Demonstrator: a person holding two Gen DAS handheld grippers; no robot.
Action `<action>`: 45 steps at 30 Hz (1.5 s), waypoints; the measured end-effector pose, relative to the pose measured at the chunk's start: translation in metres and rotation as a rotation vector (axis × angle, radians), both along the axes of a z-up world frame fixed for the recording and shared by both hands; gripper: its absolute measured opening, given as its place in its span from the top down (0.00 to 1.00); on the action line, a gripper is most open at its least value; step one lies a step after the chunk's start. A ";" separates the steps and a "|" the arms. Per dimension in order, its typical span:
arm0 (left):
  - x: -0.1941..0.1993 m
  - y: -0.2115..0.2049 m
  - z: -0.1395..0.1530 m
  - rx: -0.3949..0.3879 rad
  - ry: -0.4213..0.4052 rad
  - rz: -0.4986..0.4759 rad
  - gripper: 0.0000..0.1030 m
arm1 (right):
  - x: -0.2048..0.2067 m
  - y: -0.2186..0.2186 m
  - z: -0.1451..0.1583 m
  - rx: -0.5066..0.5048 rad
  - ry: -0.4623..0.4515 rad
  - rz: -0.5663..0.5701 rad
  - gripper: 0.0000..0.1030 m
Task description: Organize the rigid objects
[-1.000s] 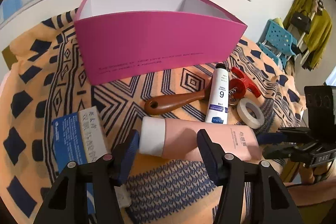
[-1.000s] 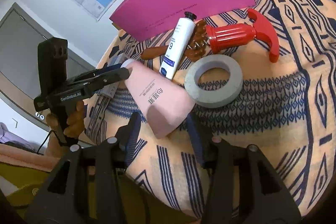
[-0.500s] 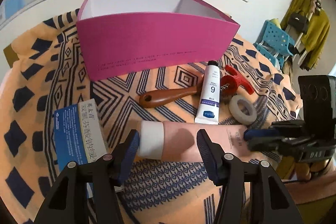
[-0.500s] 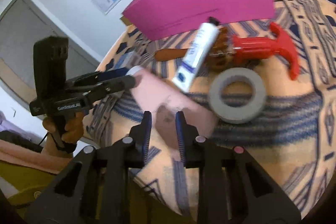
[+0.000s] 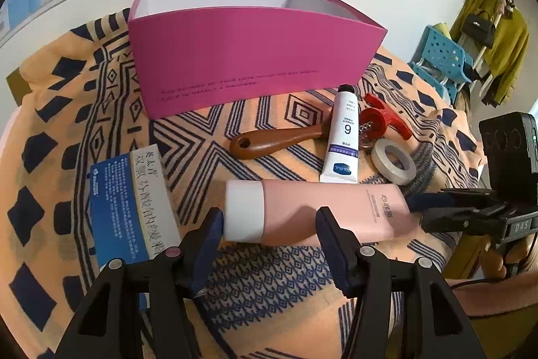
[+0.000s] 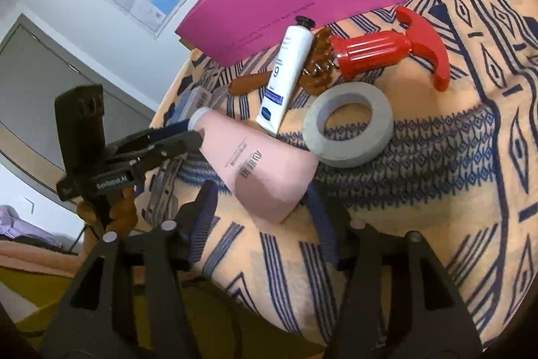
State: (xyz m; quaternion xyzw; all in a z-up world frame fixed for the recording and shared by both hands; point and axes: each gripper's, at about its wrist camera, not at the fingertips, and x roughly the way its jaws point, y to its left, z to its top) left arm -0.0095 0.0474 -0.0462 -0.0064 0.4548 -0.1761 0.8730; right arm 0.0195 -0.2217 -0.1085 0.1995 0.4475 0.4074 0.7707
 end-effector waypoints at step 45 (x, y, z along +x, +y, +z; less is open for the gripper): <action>0.013 -0.013 -0.003 -0.041 0.024 0.035 0.39 | 0.014 0.006 0.008 -0.098 -0.122 -0.059 0.52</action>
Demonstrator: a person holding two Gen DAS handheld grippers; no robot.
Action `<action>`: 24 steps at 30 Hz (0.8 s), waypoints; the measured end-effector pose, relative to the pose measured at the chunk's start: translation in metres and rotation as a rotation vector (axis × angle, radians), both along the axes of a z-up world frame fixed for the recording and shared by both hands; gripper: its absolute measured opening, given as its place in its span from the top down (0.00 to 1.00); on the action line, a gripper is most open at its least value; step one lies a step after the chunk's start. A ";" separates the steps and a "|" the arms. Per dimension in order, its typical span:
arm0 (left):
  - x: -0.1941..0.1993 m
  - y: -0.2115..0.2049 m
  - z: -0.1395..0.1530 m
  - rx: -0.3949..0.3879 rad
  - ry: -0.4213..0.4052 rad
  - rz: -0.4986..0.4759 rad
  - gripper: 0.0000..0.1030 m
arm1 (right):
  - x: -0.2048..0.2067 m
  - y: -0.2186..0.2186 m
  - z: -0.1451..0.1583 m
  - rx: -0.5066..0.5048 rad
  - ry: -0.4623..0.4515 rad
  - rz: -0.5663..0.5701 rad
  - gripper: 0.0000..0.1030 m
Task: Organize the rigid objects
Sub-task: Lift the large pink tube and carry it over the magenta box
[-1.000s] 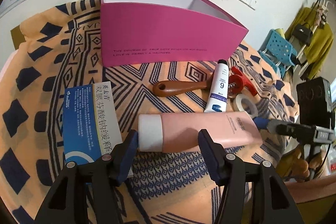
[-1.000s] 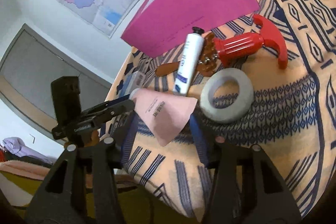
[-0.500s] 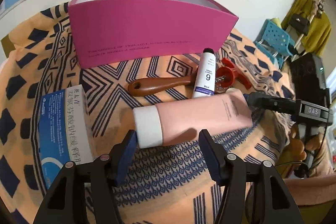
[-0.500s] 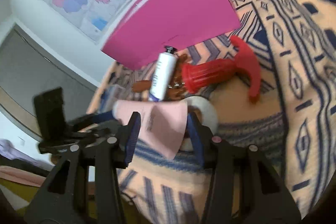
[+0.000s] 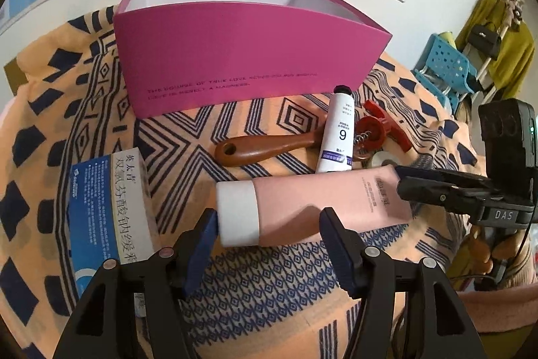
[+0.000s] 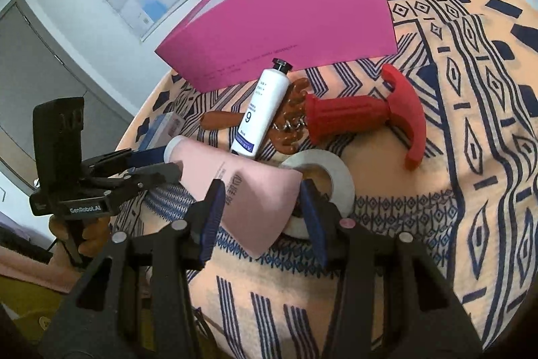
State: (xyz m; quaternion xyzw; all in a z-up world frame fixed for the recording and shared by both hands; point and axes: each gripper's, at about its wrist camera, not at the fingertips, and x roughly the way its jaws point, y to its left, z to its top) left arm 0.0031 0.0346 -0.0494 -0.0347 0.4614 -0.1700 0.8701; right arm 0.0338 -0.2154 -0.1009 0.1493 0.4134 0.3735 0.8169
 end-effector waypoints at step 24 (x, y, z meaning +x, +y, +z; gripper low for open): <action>0.047 0.006 0.095 -0.017 -0.222 0.114 0.39 | 0.048 -0.001 0.118 0.080 -0.314 -0.037 0.52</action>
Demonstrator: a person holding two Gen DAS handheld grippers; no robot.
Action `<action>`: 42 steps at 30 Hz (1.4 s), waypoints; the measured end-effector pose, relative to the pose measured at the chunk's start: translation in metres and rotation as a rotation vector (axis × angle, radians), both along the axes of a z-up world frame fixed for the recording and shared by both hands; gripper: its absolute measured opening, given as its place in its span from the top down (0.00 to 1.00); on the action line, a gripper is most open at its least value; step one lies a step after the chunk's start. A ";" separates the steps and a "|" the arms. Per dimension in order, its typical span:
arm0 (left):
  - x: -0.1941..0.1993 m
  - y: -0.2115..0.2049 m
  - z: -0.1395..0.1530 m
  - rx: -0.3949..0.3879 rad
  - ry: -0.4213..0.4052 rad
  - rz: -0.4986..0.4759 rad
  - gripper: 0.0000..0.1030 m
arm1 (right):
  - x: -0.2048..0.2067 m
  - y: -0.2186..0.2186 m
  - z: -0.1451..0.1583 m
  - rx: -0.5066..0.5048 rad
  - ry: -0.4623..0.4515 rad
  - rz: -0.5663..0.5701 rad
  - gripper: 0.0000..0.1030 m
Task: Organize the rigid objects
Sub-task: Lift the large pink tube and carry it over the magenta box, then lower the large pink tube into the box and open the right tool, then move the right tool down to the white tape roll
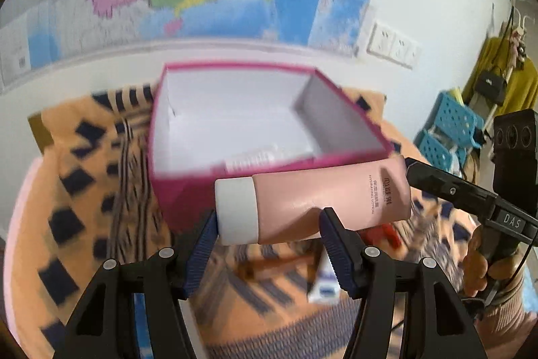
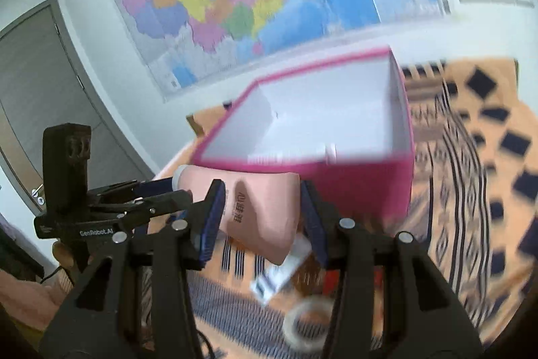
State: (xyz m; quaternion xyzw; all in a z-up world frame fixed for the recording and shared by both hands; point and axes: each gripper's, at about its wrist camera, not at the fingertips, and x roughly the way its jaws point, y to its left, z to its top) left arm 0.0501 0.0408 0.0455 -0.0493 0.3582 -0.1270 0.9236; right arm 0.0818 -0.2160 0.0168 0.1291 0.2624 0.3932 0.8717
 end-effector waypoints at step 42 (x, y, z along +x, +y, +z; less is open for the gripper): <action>-0.008 -0.032 -0.014 0.022 -0.055 -0.121 0.37 | 0.015 -0.017 -0.018 -0.077 0.031 0.062 0.50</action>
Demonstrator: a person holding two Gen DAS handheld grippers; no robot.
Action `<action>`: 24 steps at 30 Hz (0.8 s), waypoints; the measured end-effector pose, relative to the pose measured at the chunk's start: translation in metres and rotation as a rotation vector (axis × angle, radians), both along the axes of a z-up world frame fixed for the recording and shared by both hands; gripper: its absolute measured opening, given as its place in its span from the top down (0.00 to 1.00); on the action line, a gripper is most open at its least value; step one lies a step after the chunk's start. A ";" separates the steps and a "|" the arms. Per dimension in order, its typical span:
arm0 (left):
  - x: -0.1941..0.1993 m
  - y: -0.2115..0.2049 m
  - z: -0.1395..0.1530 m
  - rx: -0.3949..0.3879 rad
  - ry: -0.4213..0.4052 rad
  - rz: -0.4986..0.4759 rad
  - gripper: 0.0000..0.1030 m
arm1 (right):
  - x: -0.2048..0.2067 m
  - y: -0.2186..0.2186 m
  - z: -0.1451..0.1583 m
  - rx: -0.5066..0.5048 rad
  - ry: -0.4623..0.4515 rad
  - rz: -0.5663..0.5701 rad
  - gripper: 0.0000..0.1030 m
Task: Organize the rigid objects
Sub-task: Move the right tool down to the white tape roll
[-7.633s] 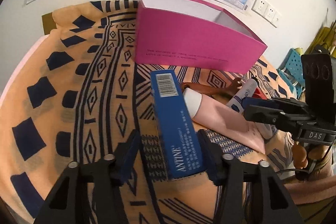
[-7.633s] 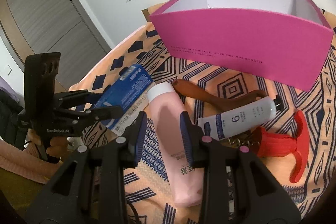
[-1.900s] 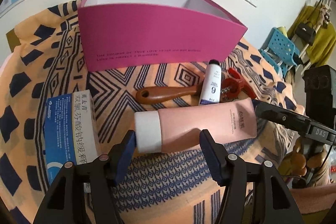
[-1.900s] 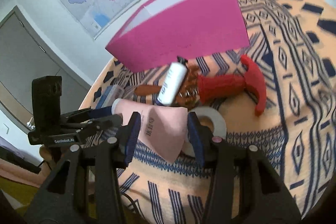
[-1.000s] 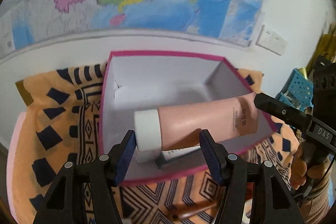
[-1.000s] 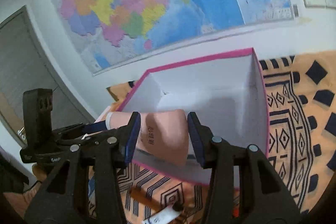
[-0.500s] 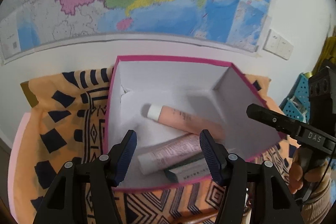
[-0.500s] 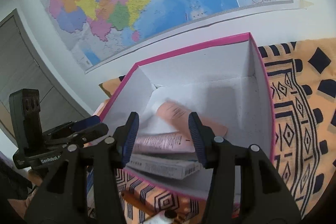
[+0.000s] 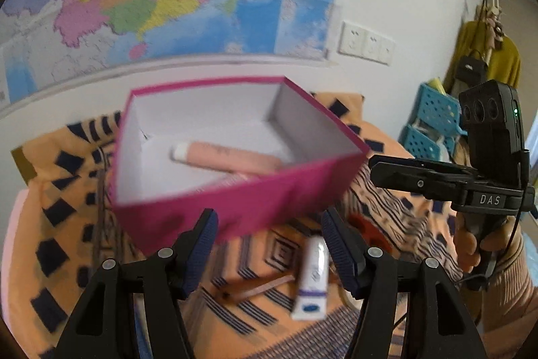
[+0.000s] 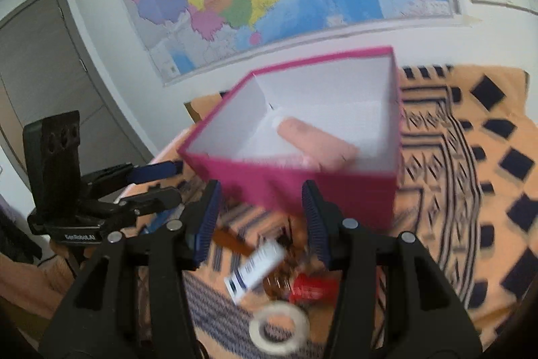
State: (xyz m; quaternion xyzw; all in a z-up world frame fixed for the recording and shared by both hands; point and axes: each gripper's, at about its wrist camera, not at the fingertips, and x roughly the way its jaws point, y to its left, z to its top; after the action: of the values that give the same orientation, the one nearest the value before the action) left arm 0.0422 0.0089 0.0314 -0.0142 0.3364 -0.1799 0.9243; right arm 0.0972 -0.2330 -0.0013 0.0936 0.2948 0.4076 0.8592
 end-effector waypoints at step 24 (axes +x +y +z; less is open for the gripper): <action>-0.036 -0.056 -0.071 0.009 0.218 -0.169 0.38 | -0.036 -0.002 -0.095 -0.240 0.173 -0.024 0.59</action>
State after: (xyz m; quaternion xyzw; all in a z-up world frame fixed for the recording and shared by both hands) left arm 0.0061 -0.0466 -0.0401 -0.0011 0.4355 -0.2528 0.8640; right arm 0.0613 -0.2349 -0.0960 0.0286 0.4133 0.3497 0.8403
